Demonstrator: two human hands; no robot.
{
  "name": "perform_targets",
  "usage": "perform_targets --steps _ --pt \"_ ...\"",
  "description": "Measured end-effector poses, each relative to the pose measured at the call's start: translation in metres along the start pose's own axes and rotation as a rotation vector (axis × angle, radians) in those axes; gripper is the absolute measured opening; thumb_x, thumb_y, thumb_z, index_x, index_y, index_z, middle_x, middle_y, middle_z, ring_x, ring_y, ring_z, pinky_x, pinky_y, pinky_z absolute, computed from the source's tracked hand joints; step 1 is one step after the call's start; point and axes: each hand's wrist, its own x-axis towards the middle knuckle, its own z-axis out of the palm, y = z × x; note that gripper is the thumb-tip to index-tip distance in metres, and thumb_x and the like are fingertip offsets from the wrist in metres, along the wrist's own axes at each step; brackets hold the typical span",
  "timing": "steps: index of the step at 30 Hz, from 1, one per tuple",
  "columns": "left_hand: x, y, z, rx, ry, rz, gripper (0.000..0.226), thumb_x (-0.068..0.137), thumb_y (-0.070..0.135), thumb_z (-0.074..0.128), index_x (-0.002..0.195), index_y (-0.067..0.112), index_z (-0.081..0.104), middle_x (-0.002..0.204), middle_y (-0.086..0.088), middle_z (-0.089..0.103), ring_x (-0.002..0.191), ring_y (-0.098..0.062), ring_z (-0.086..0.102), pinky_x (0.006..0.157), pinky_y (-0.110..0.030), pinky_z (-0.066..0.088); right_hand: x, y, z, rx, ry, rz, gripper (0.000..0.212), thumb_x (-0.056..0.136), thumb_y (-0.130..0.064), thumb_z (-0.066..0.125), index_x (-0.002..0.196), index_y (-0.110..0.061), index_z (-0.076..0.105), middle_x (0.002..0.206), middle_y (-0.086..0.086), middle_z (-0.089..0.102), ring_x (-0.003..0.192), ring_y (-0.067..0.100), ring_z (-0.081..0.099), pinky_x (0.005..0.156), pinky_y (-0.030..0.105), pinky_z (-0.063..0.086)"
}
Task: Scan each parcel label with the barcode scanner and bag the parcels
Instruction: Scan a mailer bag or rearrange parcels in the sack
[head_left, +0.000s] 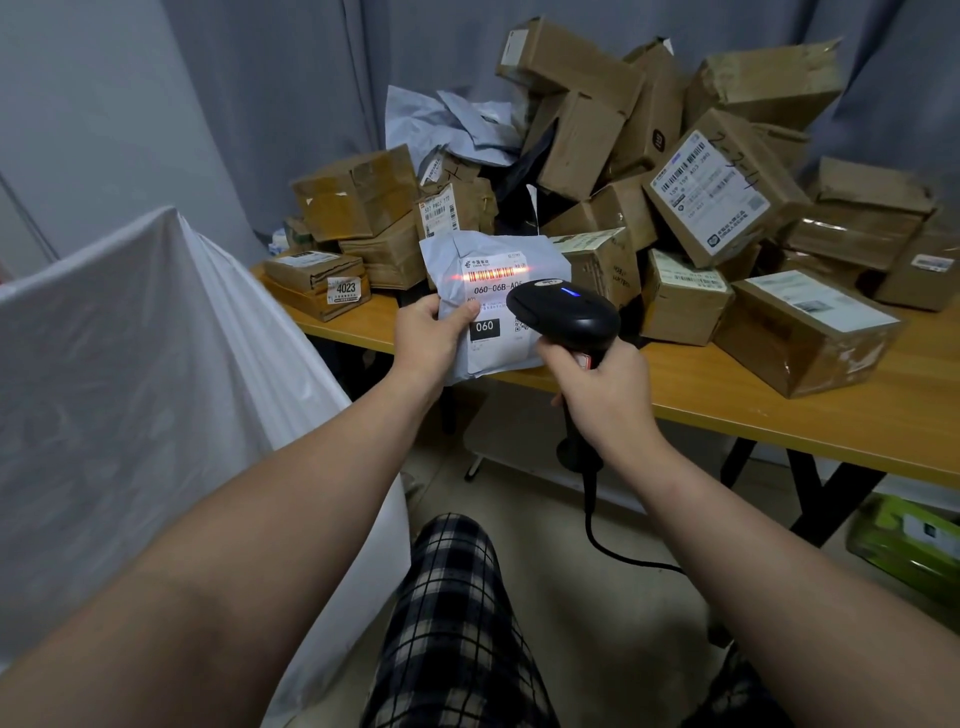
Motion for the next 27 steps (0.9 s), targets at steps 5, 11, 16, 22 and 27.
perform_targets --steps 5,11,16,22,27 --pt "-0.003 0.000 0.002 0.012 0.003 0.013 0.014 0.091 0.016 0.065 0.105 0.012 0.064 0.097 -0.002 0.070 0.085 -0.012 0.069 0.070 -0.028 0.059 0.002 -0.001 -0.001 -0.028 -0.009 -0.009 0.029 0.075 -0.044 0.064 0.083 -0.017 0.067 0.063 0.000 0.062 0.067 0.024 0.067 0.068 0.050 0.056" --pt "-0.011 -0.001 -0.001 0.005 0.002 0.068 0.010 0.091 0.020 0.066 0.099 0.014 0.065 0.100 -0.005 0.072 0.087 -0.016 0.071 0.075 -0.038 0.060 0.006 -0.007 0.003 -0.008 -0.004 0.003 0.031 0.066 -0.054 0.062 0.076 -0.024 0.064 0.057 -0.008 0.058 0.065 0.023 0.067 0.065 0.048 0.057" --pt "-0.022 0.004 -0.016 -0.023 0.038 0.090 0.003 0.089 0.017 0.068 0.092 0.016 0.067 0.096 -0.007 0.073 0.089 -0.021 0.071 0.079 -0.045 0.059 0.005 -0.017 0.012 0.004 -0.018 -0.028 0.021 0.078 -0.040 0.070 0.073 -0.020 0.063 0.054 -0.007 0.056 0.062 0.024 0.065 0.064 0.049 0.056" --pt "-0.058 -0.003 -0.069 -0.103 0.195 0.067 0.003 0.087 0.015 0.069 0.086 0.017 0.069 0.085 0.000 0.074 0.081 -0.015 0.072 0.067 -0.028 0.057 -0.011 -0.036 0.049 0.062 -0.193 -0.055 0.035 0.078 -0.039 0.070 0.083 -0.005 0.065 0.060 0.012 0.056 0.066 0.032 0.063 0.061 0.046 0.051" --pt "-0.070 -0.036 -0.151 -0.011 0.393 -0.017 0.006 0.086 0.013 0.070 0.083 0.019 0.069 0.075 0.010 0.074 0.074 -0.007 0.071 0.064 -0.022 0.056 -0.020 -0.021 0.116 -0.004 -0.418 0.032 0.024 0.079 -0.038 0.072 0.066 -0.024 0.057 0.049 -0.013 0.053 0.058 0.013 0.057 0.059 0.036 0.047"
